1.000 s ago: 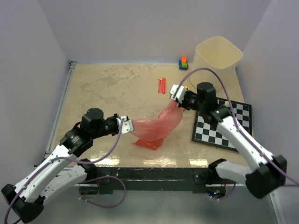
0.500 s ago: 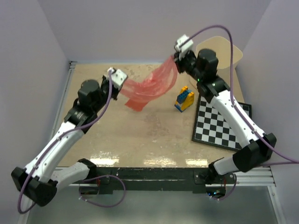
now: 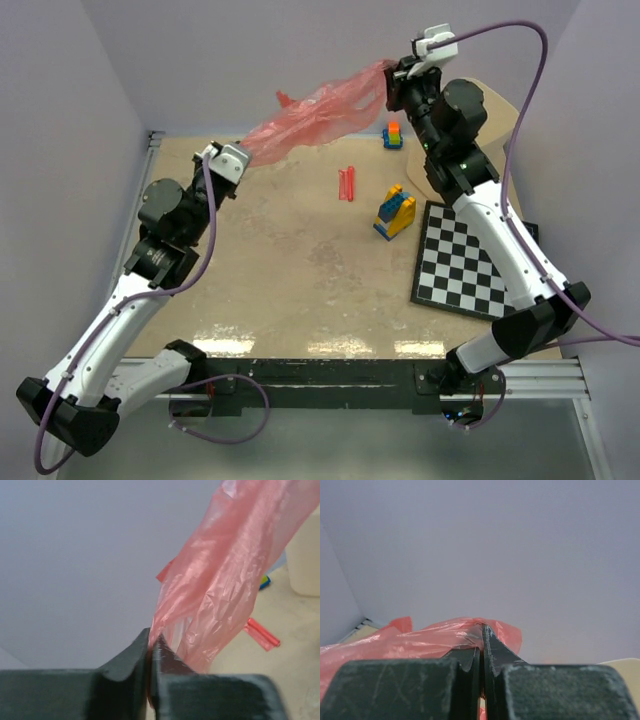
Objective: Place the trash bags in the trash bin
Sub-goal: Unfold the trash bag at the center of the board.
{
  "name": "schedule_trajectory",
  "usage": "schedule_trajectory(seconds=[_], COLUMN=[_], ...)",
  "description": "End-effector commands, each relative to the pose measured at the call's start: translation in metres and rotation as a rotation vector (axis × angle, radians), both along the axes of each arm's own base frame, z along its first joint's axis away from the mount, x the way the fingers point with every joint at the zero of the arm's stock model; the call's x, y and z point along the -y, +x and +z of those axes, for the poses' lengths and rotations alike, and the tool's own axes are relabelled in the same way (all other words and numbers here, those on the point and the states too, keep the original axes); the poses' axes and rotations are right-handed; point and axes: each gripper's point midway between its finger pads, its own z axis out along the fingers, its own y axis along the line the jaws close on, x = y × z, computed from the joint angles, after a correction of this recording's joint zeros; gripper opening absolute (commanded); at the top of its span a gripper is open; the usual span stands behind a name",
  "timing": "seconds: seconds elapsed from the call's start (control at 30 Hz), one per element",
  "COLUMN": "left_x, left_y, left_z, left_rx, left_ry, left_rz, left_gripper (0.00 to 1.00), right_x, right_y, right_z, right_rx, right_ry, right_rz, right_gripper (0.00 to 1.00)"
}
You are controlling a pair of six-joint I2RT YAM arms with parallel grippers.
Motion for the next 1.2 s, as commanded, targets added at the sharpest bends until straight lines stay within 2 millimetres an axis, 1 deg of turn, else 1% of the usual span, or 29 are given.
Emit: schedule_trajectory(seconds=[0.0,0.03,0.07,0.13,0.17,0.23,0.3,0.37,0.4,0.47,0.57,0.77,0.93,1.0,1.07,1.17], left_x=[0.041,0.050,0.057,0.063,0.064,0.063,0.062,0.066,0.070,0.086,0.101,0.120,0.133,0.138,0.143,0.144], left_y=[-0.024,-0.031,-0.032,-0.036,-0.036,-0.037,-0.035,-0.034,-0.034,-0.035,-0.029,-0.039,-0.038,-0.036,-0.029,-0.005], left_z=[0.003,0.011,0.015,0.031,0.036,0.046,0.033,0.022,0.018,0.009,-0.010,-0.035,-0.052,-0.053,-0.057,-0.061], left_rx=[0.014,0.020,0.014,0.013,0.009,0.025,-0.011,-0.022,-0.024,-0.037,-0.084,-0.165,-0.182,-0.181,-0.180,-0.186], left_ry=[0.092,0.074,0.060,0.030,0.025,0.022,0.061,0.086,0.094,0.110,0.134,0.173,0.235,0.234,0.242,0.235], left_rz=[-0.270,-0.332,-0.368,-0.404,-0.410,-0.403,-0.400,-0.418,-0.439,-0.498,-0.528,-0.624,-0.641,-0.642,-0.621,-0.518], left_gripper=[0.39,0.48,0.52,0.53,0.53,0.53,0.53,0.54,0.54,0.54,0.54,0.55,0.56,0.57,0.57,0.54], right_x=[-0.016,-0.022,-0.033,-0.044,-0.048,-0.050,-0.051,-0.051,-0.054,-0.062,-0.069,-0.071,-0.072,-0.074,-0.078,-0.084], right_y=[-0.016,-0.016,-0.019,-0.022,-0.025,-0.026,-0.027,-0.028,-0.030,-0.033,-0.034,-0.037,-0.039,-0.039,-0.040,-0.046], right_z=[0.010,0.006,-0.001,-0.012,-0.015,-0.020,-0.023,-0.021,-0.022,-0.023,-0.030,-0.029,-0.027,-0.029,-0.031,-0.030], right_rx=[0.034,0.025,0.016,0.007,0.004,-0.004,-0.005,-0.002,-0.002,-0.005,-0.020,-0.023,-0.021,-0.027,-0.030,-0.025], right_ry=[0.007,-0.003,-0.027,-0.055,-0.059,-0.067,-0.064,-0.056,-0.058,-0.068,-0.075,-0.063,-0.059,-0.062,-0.066,-0.077], right_rz=[0.096,0.114,0.149,0.157,0.166,0.171,0.174,0.180,0.200,0.239,0.252,0.263,0.270,0.282,0.301,0.337], right_gripper=[0.00,0.00,0.00,0.00,0.00,0.00,0.00,0.00,0.00,0.00,0.00,0.00,0.00,0.00,0.00,0.00])
